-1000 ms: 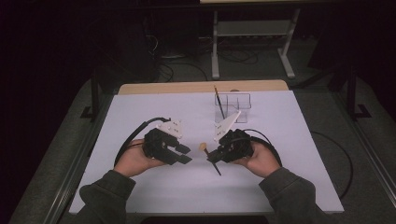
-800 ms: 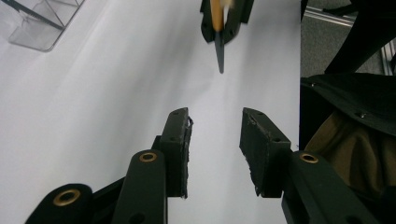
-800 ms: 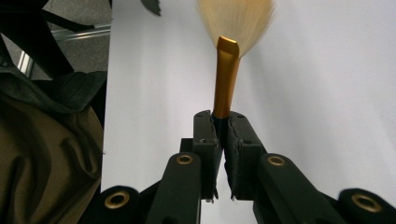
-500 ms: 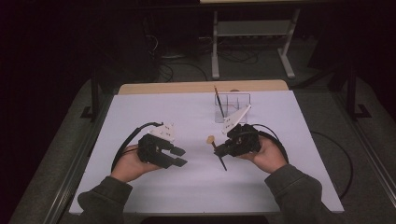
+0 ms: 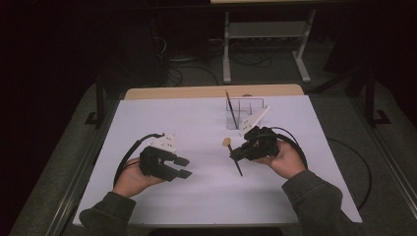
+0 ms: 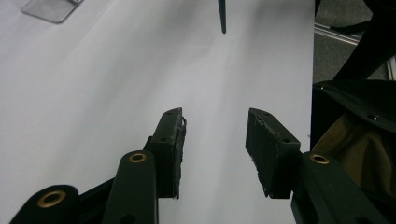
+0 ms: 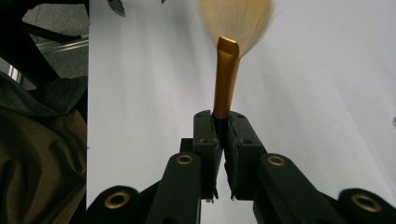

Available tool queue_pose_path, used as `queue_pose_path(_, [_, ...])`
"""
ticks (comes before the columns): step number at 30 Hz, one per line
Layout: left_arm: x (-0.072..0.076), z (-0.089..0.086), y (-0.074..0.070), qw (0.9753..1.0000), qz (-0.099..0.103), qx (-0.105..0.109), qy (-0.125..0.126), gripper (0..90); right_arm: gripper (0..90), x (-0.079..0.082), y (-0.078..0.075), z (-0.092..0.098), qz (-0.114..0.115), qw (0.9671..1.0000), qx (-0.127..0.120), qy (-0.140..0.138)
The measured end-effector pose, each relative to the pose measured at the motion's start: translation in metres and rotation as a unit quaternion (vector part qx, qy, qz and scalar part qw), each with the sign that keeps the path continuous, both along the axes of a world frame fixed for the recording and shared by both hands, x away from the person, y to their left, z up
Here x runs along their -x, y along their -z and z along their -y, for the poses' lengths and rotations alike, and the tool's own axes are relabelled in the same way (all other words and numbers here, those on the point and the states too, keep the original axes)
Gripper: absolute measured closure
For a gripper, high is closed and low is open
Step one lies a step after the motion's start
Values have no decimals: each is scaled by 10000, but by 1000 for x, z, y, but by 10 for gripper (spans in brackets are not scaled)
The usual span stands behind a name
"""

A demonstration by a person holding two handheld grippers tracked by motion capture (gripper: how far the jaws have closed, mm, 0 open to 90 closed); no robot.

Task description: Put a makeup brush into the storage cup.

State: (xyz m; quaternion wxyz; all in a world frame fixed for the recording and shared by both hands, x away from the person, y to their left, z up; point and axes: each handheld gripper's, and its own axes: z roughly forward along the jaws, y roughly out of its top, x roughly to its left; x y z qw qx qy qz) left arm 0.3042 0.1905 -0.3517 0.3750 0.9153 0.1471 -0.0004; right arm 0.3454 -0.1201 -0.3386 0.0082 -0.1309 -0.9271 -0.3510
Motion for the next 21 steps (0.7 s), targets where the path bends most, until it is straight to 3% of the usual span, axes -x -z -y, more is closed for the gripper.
queue_pose_path(21, [6, -13, 12, 9998, 13, 71, -170, 525, 829, -7, -4, 14, 14, 9998, -21, 219])
